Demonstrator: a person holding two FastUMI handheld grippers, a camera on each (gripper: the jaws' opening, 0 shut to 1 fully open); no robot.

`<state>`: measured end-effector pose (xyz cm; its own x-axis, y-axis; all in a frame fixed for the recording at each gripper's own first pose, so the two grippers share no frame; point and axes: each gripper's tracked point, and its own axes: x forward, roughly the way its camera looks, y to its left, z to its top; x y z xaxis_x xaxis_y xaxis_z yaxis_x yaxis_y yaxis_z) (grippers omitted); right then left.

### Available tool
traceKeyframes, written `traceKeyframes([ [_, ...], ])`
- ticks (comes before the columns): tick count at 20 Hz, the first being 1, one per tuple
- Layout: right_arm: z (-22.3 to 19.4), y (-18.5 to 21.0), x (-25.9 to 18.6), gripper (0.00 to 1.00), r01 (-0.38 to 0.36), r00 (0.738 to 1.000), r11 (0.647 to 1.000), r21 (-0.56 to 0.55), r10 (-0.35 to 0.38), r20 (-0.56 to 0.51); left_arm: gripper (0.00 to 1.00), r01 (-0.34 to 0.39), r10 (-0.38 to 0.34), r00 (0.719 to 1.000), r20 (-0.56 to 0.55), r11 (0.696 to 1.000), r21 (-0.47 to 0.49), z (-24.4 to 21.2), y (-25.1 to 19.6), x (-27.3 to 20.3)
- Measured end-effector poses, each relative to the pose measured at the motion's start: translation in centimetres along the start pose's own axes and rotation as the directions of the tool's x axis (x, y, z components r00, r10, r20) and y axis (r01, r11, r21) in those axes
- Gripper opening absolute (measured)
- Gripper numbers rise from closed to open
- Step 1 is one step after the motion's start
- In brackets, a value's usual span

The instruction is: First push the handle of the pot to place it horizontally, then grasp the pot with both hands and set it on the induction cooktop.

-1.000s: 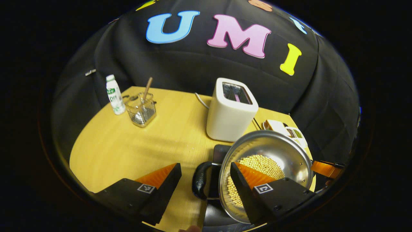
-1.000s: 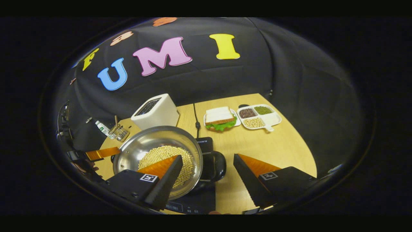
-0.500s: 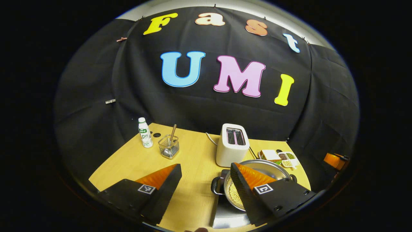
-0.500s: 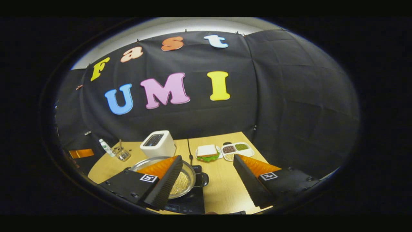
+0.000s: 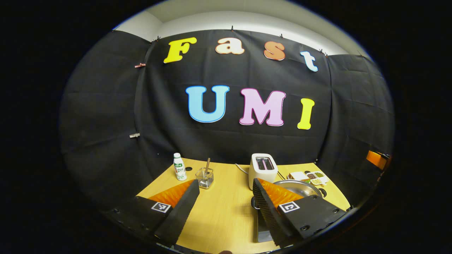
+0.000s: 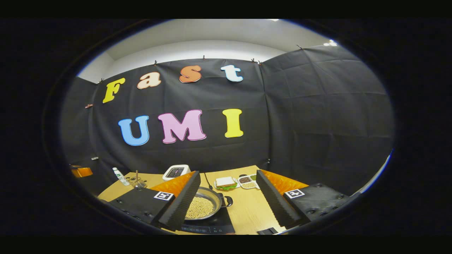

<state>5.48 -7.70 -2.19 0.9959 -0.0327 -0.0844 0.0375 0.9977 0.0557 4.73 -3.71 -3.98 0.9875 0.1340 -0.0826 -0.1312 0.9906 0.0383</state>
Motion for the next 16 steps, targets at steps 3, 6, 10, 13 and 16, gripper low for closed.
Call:
traceKeyframes([
  [3,-0.5,1.1,-2.5,0.98,0.023,1.0,0.999,-0.049,-0.022,0.011,0.95,-0.009,0.007,0.998,0.064,1.0,0.024,0.7,1.6,-2.0],
  [6,-1.8,2.8,-4.3,0.98,0.013,1.0,0.994,-0.106,-0.014,-0.004,0.95,0.014,-0.014,0.994,0.104,1.0,0.0,0.2,2.3,-3.3],
  [10,-2.6,5.7,-5.3,0.99,-0.042,0.999,0.989,-0.14,0.037,-0.034,0.95,0.055,-0.052,0.994,0.098,0.998,-0.032,-0.8,2.2,-4.0],
  [13,-2.8,7.3,-5.2,1.0,-0.091,0.995,0.985,-0.144,0.085,-0.05,0.95,0.034,-0.032,0.997,0.076,0.999,-0.032,-1.6,3.3,-4.1],
  [16,-2.1,8.1,-5.0,1.0,-0.115,0.993,0.985,-0.13,0.11,-0.044,0.95,0.002,-0.001,0.997,0.083,1.0,-0.015,-0.9,4.5,-4.3],
])
